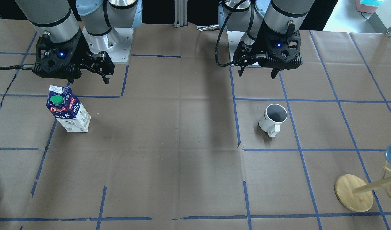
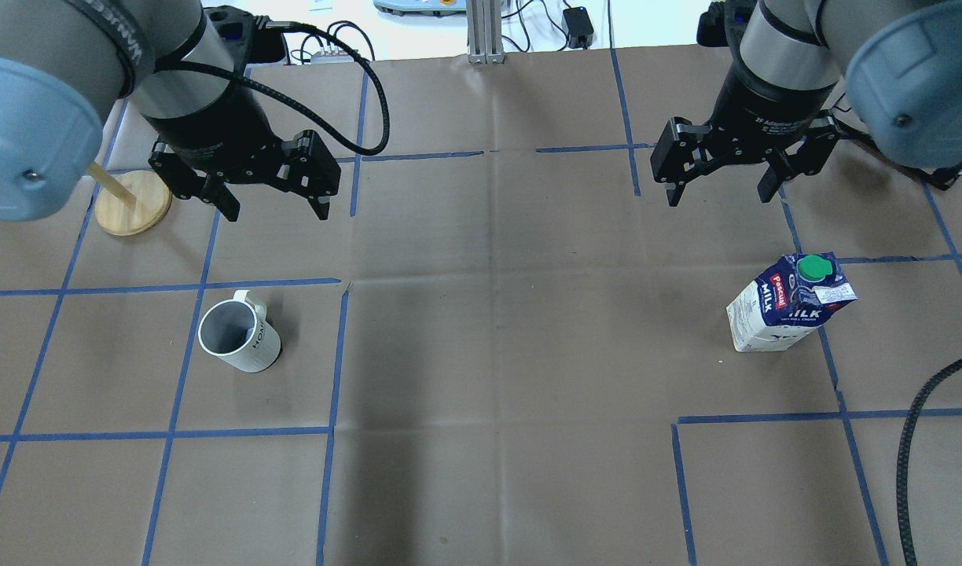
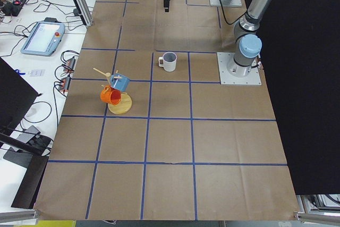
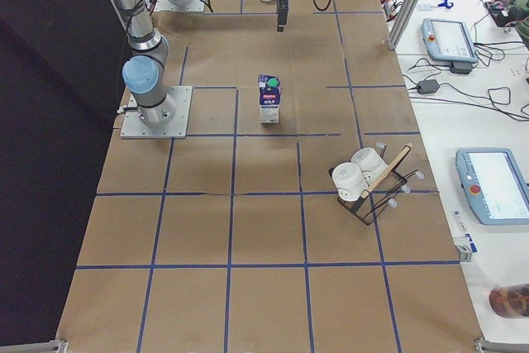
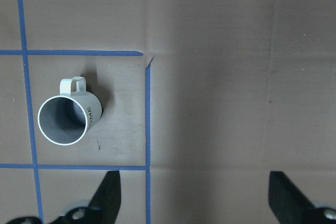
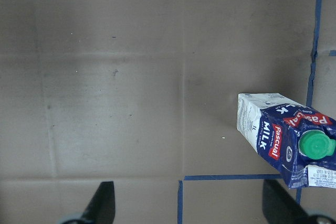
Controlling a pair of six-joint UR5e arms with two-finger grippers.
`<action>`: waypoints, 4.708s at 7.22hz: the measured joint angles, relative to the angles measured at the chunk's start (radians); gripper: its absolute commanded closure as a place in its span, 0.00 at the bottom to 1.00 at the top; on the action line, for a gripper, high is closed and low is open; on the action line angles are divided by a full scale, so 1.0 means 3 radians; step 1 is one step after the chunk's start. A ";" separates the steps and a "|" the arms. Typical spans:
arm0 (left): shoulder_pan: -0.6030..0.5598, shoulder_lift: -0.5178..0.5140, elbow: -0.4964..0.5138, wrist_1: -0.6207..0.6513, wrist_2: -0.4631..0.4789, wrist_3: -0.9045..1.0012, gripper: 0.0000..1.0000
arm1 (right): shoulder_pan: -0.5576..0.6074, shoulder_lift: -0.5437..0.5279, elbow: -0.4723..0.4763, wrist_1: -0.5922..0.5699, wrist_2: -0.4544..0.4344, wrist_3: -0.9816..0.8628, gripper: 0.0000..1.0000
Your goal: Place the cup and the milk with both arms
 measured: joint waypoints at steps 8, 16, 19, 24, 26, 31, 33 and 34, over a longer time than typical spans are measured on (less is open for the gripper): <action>0.0944 0.0164 -0.1311 0.1437 -0.0027 0.1066 0.00 | 0.0000 0.0000 -0.0002 0.0006 0.0000 0.0000 0.00; 0.1152 -0.0386 -0.1552 0.2020 -0.0008 0.1395 0.00 | 0.0000 0.0000 -0.0003 0.0003 0.0000 0.0000 0.00; 0.1177 -0.0491 -0.1570 0.2079 0.0024 0.1399 0.03 | 0.0000 0.0000 -0.0003 0.0001 0.0000 0.0000 0.00; 0.1347 -0.0545 -0.1721 0.2060 0.0070 0.1335 1.00 | 0.0000 -0.0004 -0.0007 -0.0012 0.0007 0.0003 0.00; 0.1347 -0.0554 -0.1720 0.2061 0.0121 0.1282 1.00 | 0.0000 -0.0005 -0.0008 -0.0013 0.0005 0.0005 0.00; 0.1044 -0.0548 -0.1379 0.1946 0.0103 0.0839 1.00 | 0.0000 -0.0005 -0.0009 -0.0012 0.0007 0.0005 0.00; 0.0655 -0.0691 -0.0925 0.1675 0.0076 0.0436 1.00 | 0.0000 -0.0005 -0.0005 -0.0013 0.0006 0.0005 0.00; 0.0430 -0.0831 -0.0734 0.1648 0.0028 0.0179 1.00 | 0.0000 -0.0005 -0.0004 -0.0013 0.0006 0.0005 0.00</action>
